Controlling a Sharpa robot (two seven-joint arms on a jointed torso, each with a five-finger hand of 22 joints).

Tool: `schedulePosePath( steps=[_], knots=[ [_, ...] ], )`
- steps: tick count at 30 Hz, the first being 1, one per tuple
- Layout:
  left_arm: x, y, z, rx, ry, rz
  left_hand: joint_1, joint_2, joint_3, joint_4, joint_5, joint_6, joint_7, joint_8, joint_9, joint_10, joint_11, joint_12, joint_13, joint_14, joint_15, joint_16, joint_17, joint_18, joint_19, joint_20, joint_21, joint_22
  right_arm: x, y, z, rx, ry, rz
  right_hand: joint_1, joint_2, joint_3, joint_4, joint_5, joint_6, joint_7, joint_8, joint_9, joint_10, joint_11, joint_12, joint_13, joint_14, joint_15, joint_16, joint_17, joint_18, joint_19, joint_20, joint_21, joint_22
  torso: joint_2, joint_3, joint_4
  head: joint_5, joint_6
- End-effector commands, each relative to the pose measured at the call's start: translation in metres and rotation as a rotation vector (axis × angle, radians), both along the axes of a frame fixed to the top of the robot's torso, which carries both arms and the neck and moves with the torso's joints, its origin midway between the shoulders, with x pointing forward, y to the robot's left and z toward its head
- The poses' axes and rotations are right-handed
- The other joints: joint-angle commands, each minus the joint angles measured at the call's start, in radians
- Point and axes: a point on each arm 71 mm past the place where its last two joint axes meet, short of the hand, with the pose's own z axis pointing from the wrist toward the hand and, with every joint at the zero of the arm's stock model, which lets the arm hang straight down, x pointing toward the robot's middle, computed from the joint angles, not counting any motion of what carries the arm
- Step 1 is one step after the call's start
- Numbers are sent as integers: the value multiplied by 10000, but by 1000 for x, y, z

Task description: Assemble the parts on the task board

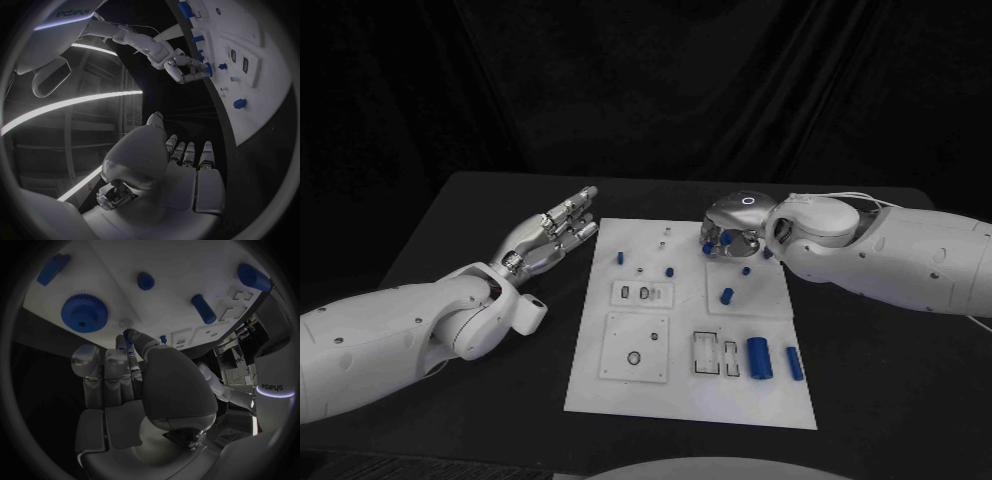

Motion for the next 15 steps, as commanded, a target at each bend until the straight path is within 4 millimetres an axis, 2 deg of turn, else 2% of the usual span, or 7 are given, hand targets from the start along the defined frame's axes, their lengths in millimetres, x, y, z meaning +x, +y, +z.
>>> schedulePosePath(
  steps=[1,7,11,15],
  knots=[
    [-2,-3,8,-574,-761,-393,107,-15,49,-3,37,19,-13,43,14,5,79,-65,-10,14,82,-66,-9,176,-6,84,-33,-17,8,6,17,784,-716,-184,-77,62,-33,72,-49,305,74,78,219,76,10,-58,-18,124,3,143,166,-134,106,5,112,136,-18,-4,7,78,-56],
    [-1,-5,7,-564,-726,-428,120,-15,54,-6,56,9,-15,41,13,5,84,-65,-10,14,92,-66,-9,175,-6,97,-33,-17,20,16,23,723,-840,-356,-153,37,-66,128,-163,286,71,33,217,71,17,-117,-27,164,10,257,287,-146,157,15,188,237,-27,-2,27,38,-103],
    [0,-6,7,-565,-710,-456,124,-16,55,-6,62,5,-16,41,12,5,84,-65,-10,14,96,-66,-9,175,-6,102,-33,-17,26,23,23,639,-863,-393,-171,26,-75,144,-228,273,70,11,214,58,21,-135,-30,169,14,287,318,-154,179,19,224,289,-22,6,46,14,-68],
    [0,-8,6,-568,-683,-494,129,-17,56,-7,67,-8,-19,38,10,5,85,-65,-10,14,104,-66,-9,175,-6,108,-33,-17,33,30,22,548,-878,-431,-188,23,-79,160,-263,257,70,-9,210,44,27,-145,-31,182,17,344,388,-164,202,23,263,343,-27,1,60,11,-88]
  ],
)
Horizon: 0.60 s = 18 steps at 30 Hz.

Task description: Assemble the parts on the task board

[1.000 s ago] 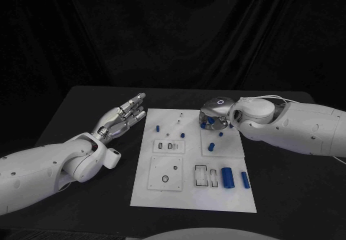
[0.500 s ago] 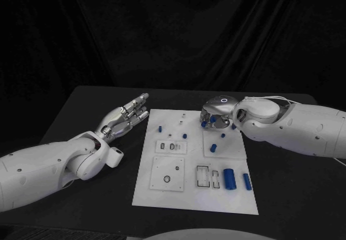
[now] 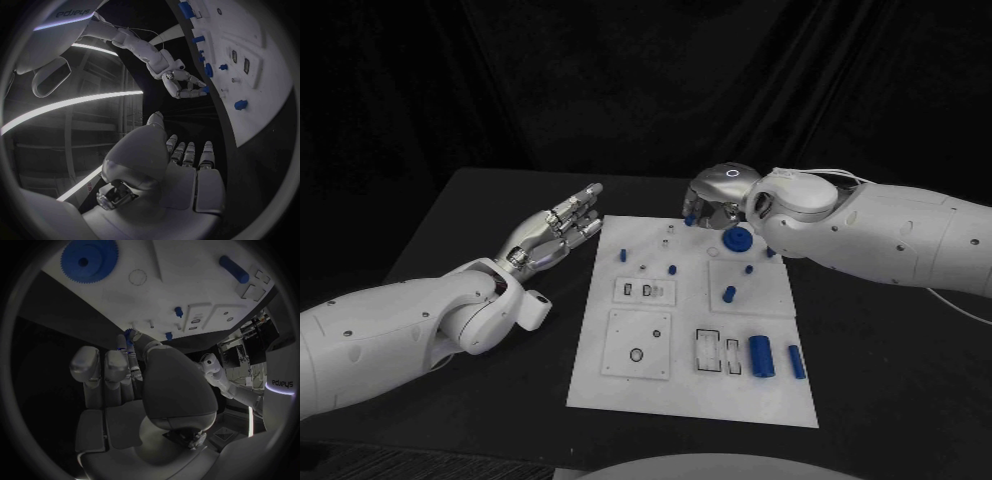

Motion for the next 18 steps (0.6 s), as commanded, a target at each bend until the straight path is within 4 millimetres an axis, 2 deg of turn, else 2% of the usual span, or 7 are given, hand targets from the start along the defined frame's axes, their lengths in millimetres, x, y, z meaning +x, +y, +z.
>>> schedulePosePath(
  steps=[1,4,8,11,18],
  knots=[
    [-2,-3,7,-552,-689,-386,79,10,57,-7,61,-8,-19,38,12,22,69,-65,-13,-22,69,-65,-12,175,6,64,-33,-9,6,1,2,91,-135,-333,-61,1,18,68,-67,250,70,-16,209,38,28,-42,-18,183,18,63,30,-165,80,7,51,19,-4,-1,38,-32,-14],
    [-2,-4,7,-553,-674,-404,92,10,62,-8,72,-5,-26,39,12,22,76,-65,-13,-22,84,-65,-12,174,6,78,-33,-9,10,4,1,42,-161,-380,-61,-1,20,70,-76,236,69,-29,206,23,30,-48,-19,185,20,70,35,-167,83,8,59,31,9,-10,77,-84,-16],
    [-1,-4,7,-548,-653,-419,113,12,70,-9,96,-8,-32,38,12,22,82,-65,-13,-22,112,-65,-12,175,6,98,-33,-9,15,8,0,-40,-165,-452,-71,-12,19,81,-113,202,71,-65,198,-20,38,-59,-22,183,26,80,38,-166,76,14,58,39,7,-3,61,-54,-20],
    [-1,-4,7,-538,-643,-413,124,14,76,-10,111,-7,-33,39,12,22,83,-65,-13,-22,123,-65,-12,175,6,108,-33,-9,18,10,-2,-115,-119,-497,-73,-11,22,85,-127,188,70,-80,194,-39,40,-62,-23,182,28,90,49,-167,78,16,65,52,23,-6,90,-77,-26],
    [-1,-4,6,-529,-617,-425,134,14,80,-10,125,-3,-36,40,13,22,85,-65,-13,-22,132,-65,-12,175,6,117,-33,-9,19,16,-9,-227,53,-470,-79,-23,24,96,-179,140,67,-129,183,-114,46,-68,-25,160,33,78,28,-162,55,24,49,47,6,-13,86,-13,-68]
  ],
)
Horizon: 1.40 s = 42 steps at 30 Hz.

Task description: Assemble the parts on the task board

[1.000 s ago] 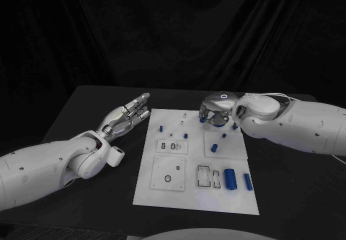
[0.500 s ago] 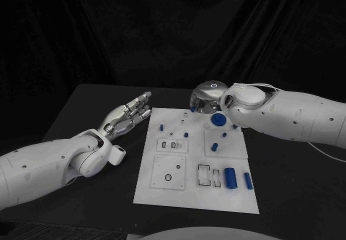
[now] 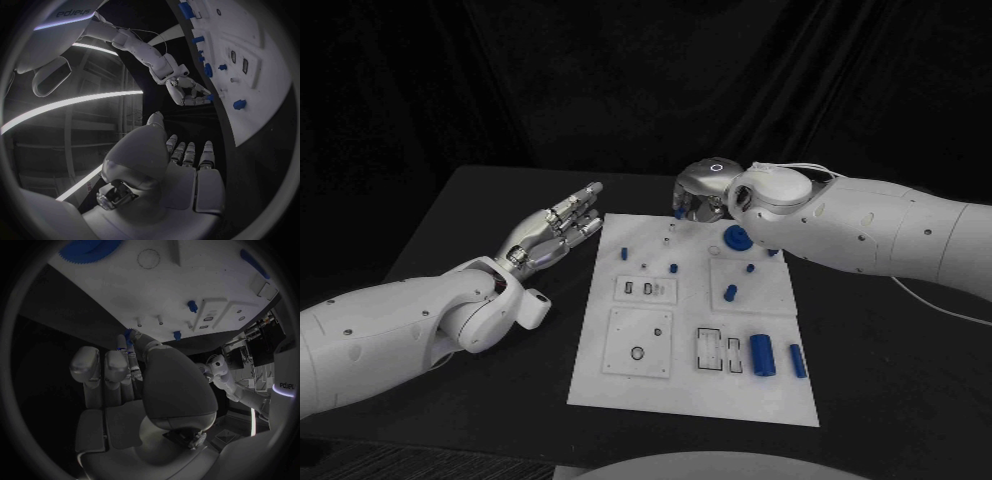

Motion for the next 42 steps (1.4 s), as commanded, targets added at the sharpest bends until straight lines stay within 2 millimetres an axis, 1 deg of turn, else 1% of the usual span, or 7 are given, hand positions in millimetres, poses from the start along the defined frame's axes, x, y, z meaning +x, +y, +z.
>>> schedulePosePath(
  steps=[1,13,16,20,29,40,42],
  knots=[
    [-2,-3,7,-516,-640,-341,106,-14,78,-7,48,-3,-36,40,14,-4,59,-65,-17,-5,77,-66,-16,176,-7,60,-33,-10,1,0,-4,-92,121,-187,-80,-21,-4,68,-73,90,53,-36,182,-73,9,-69,-9,161,33,51,-5,-164,36,42,32,3,-12,-7,-2,33,-28],
    [-1,-4,6,-516,-611,-378,129,-11,88,-11,78,-2,-48,40,15,-4,67,-65,-17,-5,90,-66,-16,176,-7,78,-33,-10,1,3,-11,-218,348,-187,-78,-12,14,83,-112,29,55,-99,168,-169,18,-70,-9,112,35,-8,-86,-148,-20,48,-23,-40,-9,-8,19,32,-112],
    [-1,-4,6,-511,-604,-384,143,-9,95,-12,95,-11,-57,39,13,-4,73,-65,-17,-5,99,-66,-16,176,-7,91,-33,-10,0,3,-13,-238,402,-180,-78,-10,16,85,-118,23,55,-106,166,-181,20,-70,-9,105,37,-16,-96,-146,-29,49,-33,-49,-13,-19,9,50,-125],
    [-1,-4,6,-506,-594,-392,143,-9,95,-12,95,-11,-57,39,13,-4,73,-65,-17,-5,99,-66,-16,176,-7,91,-33,-10,0,4,-16,-267,467,-174,-79,-10,17,88,-122,17,54,-113,165,-194,22,-71,-9,97,36,-28,-111,-146,-34,50,-36,-48,-15,-27,29,36,-151],
    [0,-6,6,-509,-569,-434,177,7,117,-13,146,-26,-62,37,11,-4,88,-65,-17,-5,121,-66,-16,176,-7,124,-33,-10,1,7,-19,-290,512,-144,-96,-5,19,108,-134,-8,56,-141,160,-239,29,-70,-8,74,38,-32,-113,-141,-59,53,-57,-58,-31,-38,9,67,-168],
    [1,-6,5,-496,-527,-468,214,29,144,-15,196,-28,-50,37,11,-4,103,-65,-17,-5,149,-66,-16,176,-7,156,-33,-10,0,11,-20,-277,519,-107,-161,-30,-2,164,-149,-82,62,-212,143,-347,49,-74,-9,32,44,-63,-157,-131,-106,60,-98,-77,-42,-28,8,88,-168],
    [1,-6,5,-493,-522,-469,230,36,155,-20,214,-25,-37,38,12,-4,100,-65,-17,-5,155,-66,-16,176,-7,165,-33,-10,0,11,-21,-308,558,-125,-214,-103,-19,206,-181,-307,59,-351,90,-619,96,-87,-19,-30,27,-124,-234,-108,-179,53,-176,-131,-43,-27,10,90,-184]
  ],
)
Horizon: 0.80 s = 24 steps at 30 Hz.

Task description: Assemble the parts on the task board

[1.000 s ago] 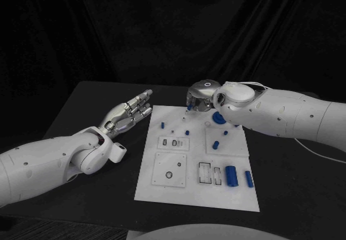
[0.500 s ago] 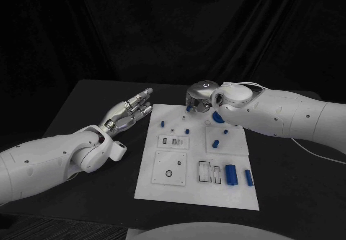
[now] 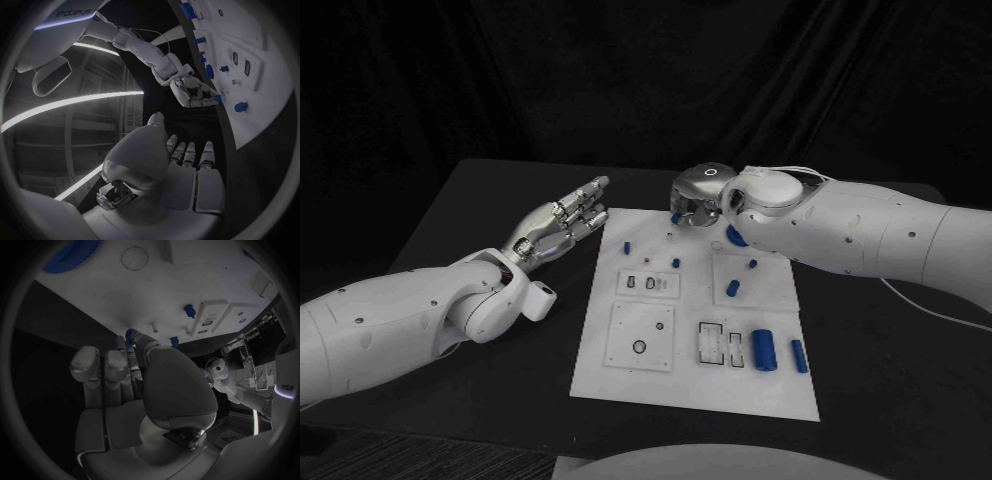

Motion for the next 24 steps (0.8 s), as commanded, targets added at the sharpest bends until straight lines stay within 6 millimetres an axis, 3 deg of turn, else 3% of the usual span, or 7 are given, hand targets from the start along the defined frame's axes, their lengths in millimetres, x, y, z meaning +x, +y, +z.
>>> schedulePosePath(
  steps=[1,6,9,11,16,19,24],
  knots=[
    [-1,-2,6,-475,-562,-312,114,-12,84,0,81,-28,-27,38,14,1,39,-65,-13,-23,68,-66,-13,176,7,86,-33,-14,0,-1,-3,-141,123,-150,-219,-111,-49,142,-162,-506,-64,-216,-42,-504,72,-47,-21,-84,-25,-133,-133,-85,-170,-50,-183,-108,-8,4,4,6,-24],
    [-1,-2,6,-459,-546,-306,127,-10,92,-4,96,-26,-15,38,14,1,38,-65,-13,-23,71,-66,-13,176,7,91,-33,-14,1,-2,-3,-160,130,-207,-500,-385,-382,284,-470,-2286,-115,-207,-268,-1615,132,-27,-3,-380,-34,-427,-491,-25,-488,-71,-584,-377,-8,-1,-14,30,-56],
    [-1,-2,5,-440,-529,-294,136,-9,97,-6,106,-29,-8,38,14,1,38,-65,-13,-23,73,-66,-13,176,7,95,-33,-14,2,-4,-2,-87,11,-272,-618,-388,-861,256,-658,-5507,-394,-345,-389,-2561,220,-13,11,-677,56,-680,-812,23,-760,9,-933,-576,-12,-2,-11,31,-51],
    [0,-1,5,-430,-518,-286,147,-8,103,-8,119,-33,2,37,13,1,38,-65,-13,-23,74,-66,-13,176,7,99,-33,-14,2,-6,-1,1,-117,-315,-631,-369,-1122,234,-730,-6106,-528,-371,-410,-2885,260,-21,18,-833,96,-820,-1008,61,-907,47,-1140,-703,-18,-2,-13,47,-51],
    [-1,2,5,-396,-504,-223,158,-10,108,-9,128,-32,12,37,13,1,37,-65,-13,-23,77,-66,-13,175,7,104,-33,-14,3,-16,6,456,-508,-429,-587,-332,-1380,230,-743,-5796,-391,-297,-358,-3035,267,14,50,-920,111,-858,-1086,78,-964,74,-1253,-716,-18,-4,-23,81,50],
    [-1,4,5,-374,-499,-177,158,-10,108,-9,128,-32,12,37,13,1,37,-65,-13,-23,77,-66,-13,175,7,104,-33,-14,3,-27,16,870,-571,-646,-387,-149,-1512,178,-591,-4532,-76,-97,-237,-2614,259,86,104,-1014,108,-1018,-1326,111,-1030,76,-1441,-782,-20,-4,-32,41,101],
    [-1,7,5,-347,-489,-121,169,-17,111,-12,143,-42,16,36,12,1,42,-65,-13,-23,81,-66,-13,175,7,110,-33,-14,-2,-55,31,1117,-373,-1229,-224,70,-1523,136,-378,-3749,120,-94,-220,-1515,204,565,255,-1310,99,-1568,-1988,197,-1311,77,-1971,-1105,-26,-2,-45,-15,163]
  ],
)
